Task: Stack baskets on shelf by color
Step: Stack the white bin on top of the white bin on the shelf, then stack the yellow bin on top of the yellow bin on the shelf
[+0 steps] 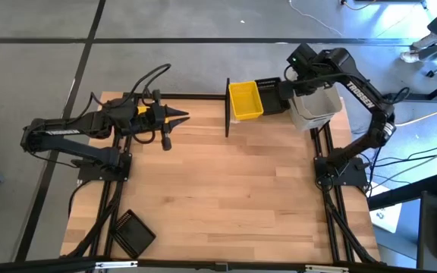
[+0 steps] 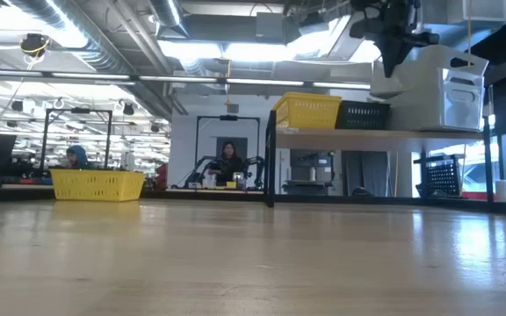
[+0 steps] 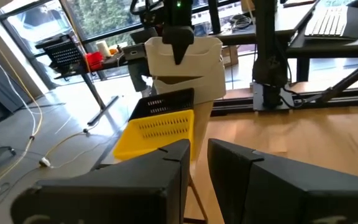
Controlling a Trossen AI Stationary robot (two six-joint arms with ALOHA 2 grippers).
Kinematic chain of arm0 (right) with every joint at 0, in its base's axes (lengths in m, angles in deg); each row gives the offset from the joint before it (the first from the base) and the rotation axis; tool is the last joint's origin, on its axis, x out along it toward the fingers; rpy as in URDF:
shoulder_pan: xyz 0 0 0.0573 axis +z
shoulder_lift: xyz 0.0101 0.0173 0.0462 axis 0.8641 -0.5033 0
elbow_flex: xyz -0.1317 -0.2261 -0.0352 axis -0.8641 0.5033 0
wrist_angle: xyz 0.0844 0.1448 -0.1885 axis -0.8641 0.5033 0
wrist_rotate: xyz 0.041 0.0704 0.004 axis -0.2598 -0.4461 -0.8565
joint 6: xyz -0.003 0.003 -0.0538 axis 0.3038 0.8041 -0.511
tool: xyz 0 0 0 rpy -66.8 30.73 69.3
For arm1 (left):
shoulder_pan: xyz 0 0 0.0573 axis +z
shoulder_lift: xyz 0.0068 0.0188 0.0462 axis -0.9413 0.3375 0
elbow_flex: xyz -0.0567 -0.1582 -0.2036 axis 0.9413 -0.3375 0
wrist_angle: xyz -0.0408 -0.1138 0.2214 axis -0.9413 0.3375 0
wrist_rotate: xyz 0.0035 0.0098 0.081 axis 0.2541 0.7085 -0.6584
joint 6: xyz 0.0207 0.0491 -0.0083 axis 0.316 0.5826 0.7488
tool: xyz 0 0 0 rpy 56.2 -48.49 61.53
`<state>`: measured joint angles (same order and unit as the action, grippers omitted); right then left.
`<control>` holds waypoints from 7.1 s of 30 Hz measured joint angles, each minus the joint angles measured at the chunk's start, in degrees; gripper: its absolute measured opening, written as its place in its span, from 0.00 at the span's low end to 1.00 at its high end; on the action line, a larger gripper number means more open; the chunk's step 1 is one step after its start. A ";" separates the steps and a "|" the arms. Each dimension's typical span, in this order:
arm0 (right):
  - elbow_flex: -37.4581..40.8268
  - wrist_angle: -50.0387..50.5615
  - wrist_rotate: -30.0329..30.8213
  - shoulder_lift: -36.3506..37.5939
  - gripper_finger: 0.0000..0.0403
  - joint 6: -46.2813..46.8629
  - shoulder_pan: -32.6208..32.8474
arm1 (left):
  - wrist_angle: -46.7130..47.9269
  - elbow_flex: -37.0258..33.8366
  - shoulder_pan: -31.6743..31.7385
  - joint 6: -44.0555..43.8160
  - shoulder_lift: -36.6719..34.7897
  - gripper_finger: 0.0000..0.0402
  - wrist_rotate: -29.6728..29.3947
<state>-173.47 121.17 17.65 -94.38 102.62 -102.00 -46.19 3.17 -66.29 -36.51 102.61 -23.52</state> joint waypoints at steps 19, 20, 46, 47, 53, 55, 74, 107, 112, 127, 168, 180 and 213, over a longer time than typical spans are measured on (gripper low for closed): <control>0.00 -0.13 -1.85 -2.96 0.00 -1.69 0.00 | 0.01 0.00 0.03 1.05 -0.15 0.12 0.00; 0.00 -0.14 -1.89 -2.96 0.00 -1.81 0.00 | 0.01 0.00 0.03 1.06 -0.15 0.12 0.00; -4.15 -0.20 -6.59 0.00 0.27 -1.28 0.04 | 0.00 0.00 0.03 1.06 -0.15 0.12 0.02; -4.17 -0.20 -6.60 0.39 0.27 -1.27 0.02 | -0.02 0.00 0.03 1.06 -0.15 0.12 0.04; -4.17 -1.20 -6.21 2.90 0.27 -4.48 0.02 | -0.02 -0.02 0.03 1.06 -0.15 0.12 0.02; -4.17 -3.54 -4.09 4.05 0.27 -4.61 0.05 | -0.01 0.00 0.03 1.06 -0.15 0.12 0.02; 1.35 -19.76 16.96 3.30 0.27 -10.24 -4.07 | -0.02 0.00 0.02 0.97 -0.15 0.12 0.02; -6.02 -8.35 -13.82 3.93 0.27 -35.95 11.45 | 0.62 0.00 0.01 0.54 -0.17 0.12 -4.30; -3.51 -7.19 -15.74 3.79 0.27 -37.73 19.23 | 4.73 0.00 0.01 -4.93 -0.61 0.12 -8.74; -3.08 -7.22 -18.64 5.82 0.27 -38.56 33.80 | 39.84 -0.02 6.89 -56.44 -1.43 0.12 -7.06; 4.01 -9.36 -15.02 19.00 0.27 -37.19 34.29 | 38.75 -0.02 37.41 -59.44 32.53 0.12 14.46; 4.74 -9.60 -15.08 19.16 0.27 -37.00 34.30 | 37.62 -0.03 37.43 -54.92 35.67 0.12 12.01; 4.74 -9.60 -15.08 19.14 0.27 -36.96 34.31 | 34.98 -2.99 37.16 -44.52 40.40 0.01 13.99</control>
<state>-168.73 111.57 2.57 -75.25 65.66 -67.68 -11.22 0.18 -29.13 -81.04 143.01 -9.53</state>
